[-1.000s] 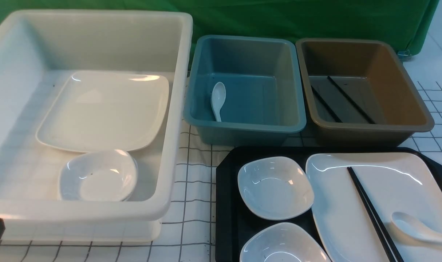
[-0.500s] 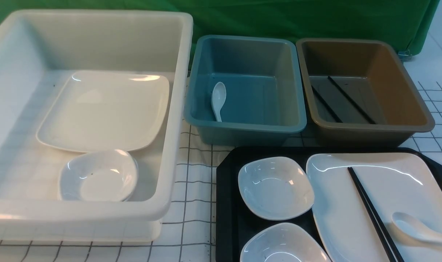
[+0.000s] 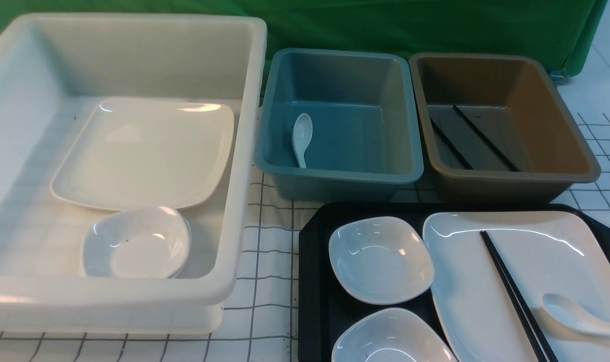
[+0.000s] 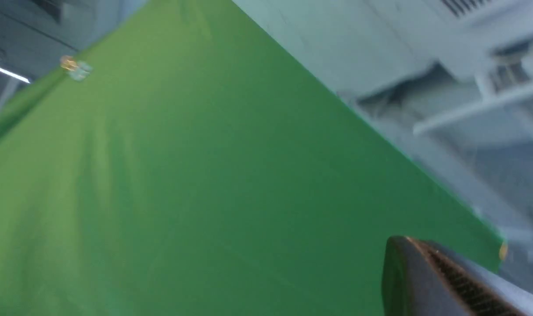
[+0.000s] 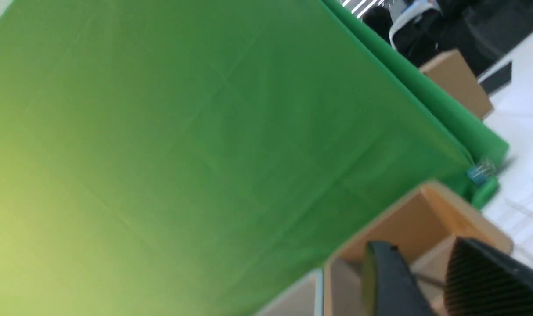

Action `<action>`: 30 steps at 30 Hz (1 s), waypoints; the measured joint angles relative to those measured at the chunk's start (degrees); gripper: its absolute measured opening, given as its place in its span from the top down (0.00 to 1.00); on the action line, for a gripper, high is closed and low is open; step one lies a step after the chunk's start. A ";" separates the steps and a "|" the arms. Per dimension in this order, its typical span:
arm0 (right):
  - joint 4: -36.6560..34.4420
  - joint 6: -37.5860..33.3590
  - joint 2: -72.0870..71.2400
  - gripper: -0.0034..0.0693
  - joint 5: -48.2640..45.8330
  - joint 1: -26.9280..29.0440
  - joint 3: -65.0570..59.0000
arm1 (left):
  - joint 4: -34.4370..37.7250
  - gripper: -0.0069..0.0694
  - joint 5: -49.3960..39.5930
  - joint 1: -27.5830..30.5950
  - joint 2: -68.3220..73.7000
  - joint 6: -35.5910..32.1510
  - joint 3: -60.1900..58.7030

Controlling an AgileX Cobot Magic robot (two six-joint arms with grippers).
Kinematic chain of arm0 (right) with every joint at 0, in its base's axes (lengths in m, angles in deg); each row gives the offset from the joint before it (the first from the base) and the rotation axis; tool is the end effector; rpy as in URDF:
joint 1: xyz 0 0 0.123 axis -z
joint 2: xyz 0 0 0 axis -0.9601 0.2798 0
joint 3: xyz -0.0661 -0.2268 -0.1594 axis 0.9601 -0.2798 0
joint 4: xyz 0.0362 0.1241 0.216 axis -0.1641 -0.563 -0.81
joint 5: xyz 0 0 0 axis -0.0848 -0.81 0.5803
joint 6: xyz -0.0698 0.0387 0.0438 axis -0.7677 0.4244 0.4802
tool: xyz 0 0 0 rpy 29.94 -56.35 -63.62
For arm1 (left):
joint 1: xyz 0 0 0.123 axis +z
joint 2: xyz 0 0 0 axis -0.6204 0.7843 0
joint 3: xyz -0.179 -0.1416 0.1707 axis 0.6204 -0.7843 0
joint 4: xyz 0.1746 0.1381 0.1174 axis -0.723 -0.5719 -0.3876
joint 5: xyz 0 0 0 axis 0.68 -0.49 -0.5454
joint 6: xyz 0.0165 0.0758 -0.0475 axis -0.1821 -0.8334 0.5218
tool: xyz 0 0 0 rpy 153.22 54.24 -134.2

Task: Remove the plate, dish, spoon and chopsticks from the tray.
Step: Use the right arm to grab a soup spoon from the plate

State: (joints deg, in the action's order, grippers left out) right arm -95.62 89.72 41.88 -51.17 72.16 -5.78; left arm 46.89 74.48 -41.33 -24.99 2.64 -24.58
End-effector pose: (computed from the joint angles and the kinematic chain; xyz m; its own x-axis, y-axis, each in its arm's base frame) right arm 0.0525 -0.0018 0.2352 0.1908 0.6965 -0.6918 -0.1723 0.7175 0.6749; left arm 0.0204 0.0014 0.3477 0.4114 -0.5943 -0.6910 0.3224 0.8041 -0.4995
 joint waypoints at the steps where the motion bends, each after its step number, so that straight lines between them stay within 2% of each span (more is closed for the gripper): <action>1: 0.86 -0.11 0.31 0.73 -3.08 -0.71 2.47 | -1.04 0.90 -4.48 0.00 1.85 0.00 2.98; 3: 2.39 -3.42 3.03 0.82 -11.58 -2.75 8.38 | -2.21 0.90 -14.58 0.00 7.51 -0.99 9.74; 5: 2.95 -10.41 8.62 0.92 -21.11 -6.10 16.53 | -1.76 0.90 -26.46 0.00 14.26 -5.93 15.44; 6: 2.95 -10.41 9.34 0.92 -21.11 -6.43 16.53 | -1.57 0.90 -27.50 0.00 14.96 -5.93 15.93; 7: 3.24 -16.17 16.75 0.94 -31.10 -9.18 23.27 | 0.52 0.90 -35.10 0.00 21.34 -11.62 19.80; 8: 3.24 -17.36 17.65 0.94 -32.08 -9.88 23.98 | 1.23 0.90 -36.85 0.00 22.04 -12.27 20.16; 9: 3.30 -22.09 25.13 0.95 -40.09 -12.49 29.64 | 3.81 0.90 -42.86 0.00 27.76 -17.05 22.60; 10: 3.30 -22.63 26.11 0.95 -41.08 -12.81 31.00 | 4.54 0.90 -43.47 0.00 29.21 -18.19 22.85; 11: 3.80 -26.68 33.11 0.95 -48.65 -14.63 35.41 | 6.60 0.90 -47.13 0.00 34.37 -21.96 24.47; 15: 6.10 -35.75 51.20 0.95 -64.28 -16.74 45.33 | 9.83 0.90 -54.78 0.00 47.86 -28.14 30.19; 18: 8.84 -41.25 62.52 0.95 -71.45 -16.52 50.90 | 12.78 0.90 -60.56 -1.02 58.03 -32.87 35.87; 23: 13.97 -45.23 71.71 0.95 -73.88 -14.44 53.19 | 13.10 0.92 -62.24 -11.03 66.39 -35.36 41.93; 24: 15.41 -47.01 73.65 0.93 -74.25 -13.14 53.19 | 13.20 0.92 -61.00 -17.60 68.32 -35.51 43.18; 25: 15.80 -47.86 74.52 0.91 -74.37 -12.56 53.19 | 13.35 0.92 -60.07 -20.70 69.50 -35.58 43.65; 26: 16.01 -48.04 74.95 0.91 -74.51 -12.30 53.19 | 13.35 0.92 -59.83 -21.46 69.75 -35.63 43.85; 27: 16.18 -48.62 75.56 0.89 -74.59 -11.92 53.19 | 13.40 0.92 -58.57 -25.18 70.76 -35.62 44.26; 28: 16.52 -49.68 77.22 0.82 -74.77 -11.03 53.19 | 13.52 0.92 -56.86 -29.97 72.84 -35.84 45.00; 30: 16.71 -50.21 79.22 0.71 -74.86 -10.06 53.19 | 13.81 0.92 -55.92 -35.59 75.46 -36.06 46.07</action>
State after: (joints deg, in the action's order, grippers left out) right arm -78.91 39.51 121.10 -126.03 62.10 47.41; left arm 60.71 18.55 -76.93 50.47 -33.42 21.49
